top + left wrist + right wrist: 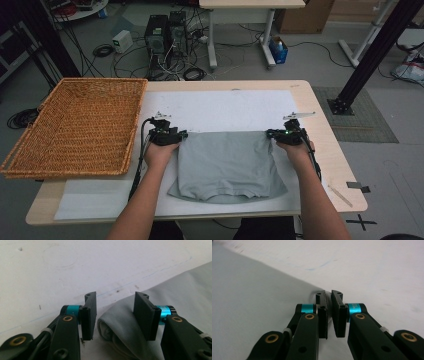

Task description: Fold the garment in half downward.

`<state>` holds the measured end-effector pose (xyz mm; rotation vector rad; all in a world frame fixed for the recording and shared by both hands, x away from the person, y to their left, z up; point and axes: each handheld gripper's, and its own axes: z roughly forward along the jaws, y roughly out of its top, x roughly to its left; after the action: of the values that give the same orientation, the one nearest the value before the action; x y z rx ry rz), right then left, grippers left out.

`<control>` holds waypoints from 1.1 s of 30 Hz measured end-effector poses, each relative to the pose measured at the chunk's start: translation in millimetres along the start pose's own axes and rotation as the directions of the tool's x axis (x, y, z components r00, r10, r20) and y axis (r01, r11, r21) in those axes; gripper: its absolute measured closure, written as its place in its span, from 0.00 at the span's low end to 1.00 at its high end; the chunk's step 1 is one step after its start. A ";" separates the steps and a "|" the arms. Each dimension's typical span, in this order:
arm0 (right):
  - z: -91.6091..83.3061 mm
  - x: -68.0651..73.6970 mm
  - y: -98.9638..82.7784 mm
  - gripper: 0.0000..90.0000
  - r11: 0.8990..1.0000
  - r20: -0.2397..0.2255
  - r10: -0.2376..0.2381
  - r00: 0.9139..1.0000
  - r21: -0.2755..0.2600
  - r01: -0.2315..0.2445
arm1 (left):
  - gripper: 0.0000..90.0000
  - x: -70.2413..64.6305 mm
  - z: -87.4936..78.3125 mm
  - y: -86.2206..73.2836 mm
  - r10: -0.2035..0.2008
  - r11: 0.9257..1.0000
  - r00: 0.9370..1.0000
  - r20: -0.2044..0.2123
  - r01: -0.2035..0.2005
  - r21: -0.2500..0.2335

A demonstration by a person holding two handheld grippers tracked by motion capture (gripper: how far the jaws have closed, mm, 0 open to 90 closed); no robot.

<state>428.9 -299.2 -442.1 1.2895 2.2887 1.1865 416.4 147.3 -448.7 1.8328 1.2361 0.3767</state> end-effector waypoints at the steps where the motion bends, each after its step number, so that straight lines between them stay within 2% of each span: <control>1: -4.7 -4.6 -0.5 0.95 1.000 0.008 0.020 1.000 -0.006 -0.020 | 0.60 -0.8 0.4 -0.1 0.001 1.000 1.000 0.003 -0.001 -0.001; 4: -9.1 -8.7 -2.5 0.94 0.999 0.025 0.031 0.999 -0.011 -0.031 | 0.60 -3.3 0.5 -0.2 0.011 1.000 1.000 0.003 -0.011 0.003; 6: -9.6 -4.6 -2.6 0.90 1.000 0.043 0.023 0.999 -0.005 -0.023 | 0.59 -4.3 -2.6 0.9 0.014 1.000 1.000 0.005 -0.014 0.000; 8: -15.1 0.4 -0.1 0.78 0.999 0.050 0.005 0.999 -0.039 -0.003 | 0.53 -6.3 -9.9 3.5 0.012 1.000 1.000 0.007 -0.012 -0.023; 11: -31.9 7.2 5.1 0.65 0.992 0.062 -0.026 0.998 -0.123 0.033 | 0.47 -10.8 -27.5 8.9 0.039 0.996 0.999 0.019 -0.038 -0.086; 12: -37.8 9.1 7.0 0.62 0.990 0.070 -0.031 0.997 -0.135 0.041 | 0.46 -12.5 -34.0 10.6 0.048 0.993 0.999 0.021 -0.045 -0.110; 15: -53.9 15.3 12.2 0.46 0.985 0.053 -0.040 0.998 -0.164 0.048 | 0.41 -17.1 -52.7 13.9 0.071 0.985 0.997 0.030 -0.066 -0.160; 17: -61.5 20.4 15.4 0.37 0.981 0.038 -0.045 0.998 -0.185 0.051 | 0.37 -20.0 -62.1 14.6 0.080 0.982 0.996 0.025 -0.075 -0.171; 19: -66.8 26.4 19.0 0.33 0.979 0.046 -0.065 0.997 -0.193 0.073 | 0.33 -22.0 -70.0 14.7 0.093 0.980 0.995 0.027 -0.086 -0.180; 20: -68.4 28.4 20.7 0.31 0.976 0.036 -0.072 0.997 -0.203 0.078 | 0.33 -22.8 -73.5 14.7 0.096 0.979 0.995 0.027 -0.090 -0.186; 22: -69.0 33.4 24.0 0.24 0.972 0.034 -0.086 0.996 -0.217 0.092 | 0.31 -24.0 -79.7 14.7 0.104 0.975 0.994 0.033 -0.096 -0.199; 27: -62.6 42.8 29.2 0.21 0.967 -0.004 -0.133 0.991 -0.220 0.129 | 0.28 -26.3 -89.6 14.4 0.118 0.970 0.992 0.040 -0.107 -0.217; 29: -58.5 45.1 31.2 0.18 0.969 -0.009 -0.139 0.990 -0.210 0.134 | 0.28 -27.8 -91.8 14.2 0.117 0.969 0.991 0.057 -0.102 -0.224; 33: -53.1 43.9 35.7 0.15 0.968 -0.011 -0.139 0.990 -0.213 0.134 | 0.28 -32.4 -96.4 14.3 0.127 0.967 0.990 0.063 -0.110 -0.228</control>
<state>394.9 -282.2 -374.4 1.0287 2.1590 1.3626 347.0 164.7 -375.1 1.7135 0.9913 0.4872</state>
